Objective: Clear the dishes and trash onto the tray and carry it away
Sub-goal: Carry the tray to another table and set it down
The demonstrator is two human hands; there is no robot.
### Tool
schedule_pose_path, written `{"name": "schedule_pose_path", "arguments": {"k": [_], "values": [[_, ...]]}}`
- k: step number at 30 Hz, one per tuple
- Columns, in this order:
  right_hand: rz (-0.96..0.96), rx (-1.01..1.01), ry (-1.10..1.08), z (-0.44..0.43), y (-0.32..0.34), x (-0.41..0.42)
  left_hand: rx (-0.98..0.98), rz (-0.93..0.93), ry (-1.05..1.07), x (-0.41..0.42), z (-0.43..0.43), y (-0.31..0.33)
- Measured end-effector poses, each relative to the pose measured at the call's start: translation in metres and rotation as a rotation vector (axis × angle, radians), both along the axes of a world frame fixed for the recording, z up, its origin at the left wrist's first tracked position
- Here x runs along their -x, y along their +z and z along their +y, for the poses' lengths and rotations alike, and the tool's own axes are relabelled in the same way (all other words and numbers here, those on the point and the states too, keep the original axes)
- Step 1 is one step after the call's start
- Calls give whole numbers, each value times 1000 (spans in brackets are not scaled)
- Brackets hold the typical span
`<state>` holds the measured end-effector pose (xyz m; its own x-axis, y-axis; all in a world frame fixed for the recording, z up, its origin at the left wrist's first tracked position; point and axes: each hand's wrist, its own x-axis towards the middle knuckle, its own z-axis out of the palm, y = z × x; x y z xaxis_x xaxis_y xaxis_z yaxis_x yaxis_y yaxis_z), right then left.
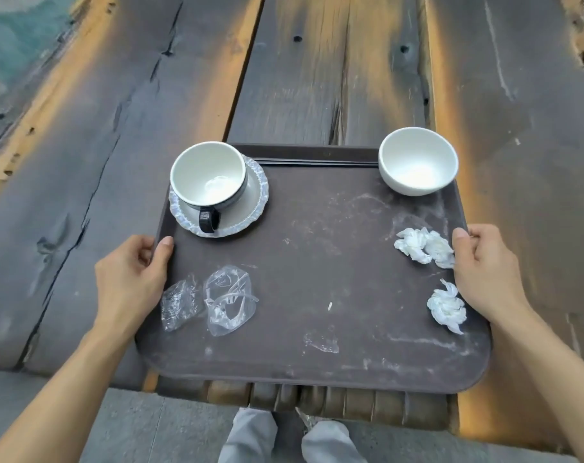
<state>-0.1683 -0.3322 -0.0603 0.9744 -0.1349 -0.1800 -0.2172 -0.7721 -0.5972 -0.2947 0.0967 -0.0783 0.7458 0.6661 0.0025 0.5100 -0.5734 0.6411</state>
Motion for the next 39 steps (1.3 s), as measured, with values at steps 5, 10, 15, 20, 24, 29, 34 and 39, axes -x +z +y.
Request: {"name": "schedule_pose_path", "arguments": {"k": [5, 10, 15, 20, 24, 29, 34, 39], "values": [[-24, -17, 83, 9, 36, -7, -18, -36, 77, 30, -6, 29], [-46, -31, 178, 22, 85, -15, -49, -62, 171, 61, -10, 77], [-67, -43, 297, 40, 138, -19, -49, -83, 272, 102, -18, 130], [-83, -54, 432, 73, 190, -20, -61, -100, 400, 149, -24, 179], [-107, -29, 553, 105, 232, -12, -82, -89, 496, 196, -26, 220], [-148, -51, 715, 154, 280, 13, -98, -88, 618, 259, -24, 272], [-139, -74, 862, 211, 316, 46, -119, -105, 783, 330, -21, 311], [-180, -93, 1022, 270, 347, 103, -110, -111, 909, 414, -22, 333]]}}
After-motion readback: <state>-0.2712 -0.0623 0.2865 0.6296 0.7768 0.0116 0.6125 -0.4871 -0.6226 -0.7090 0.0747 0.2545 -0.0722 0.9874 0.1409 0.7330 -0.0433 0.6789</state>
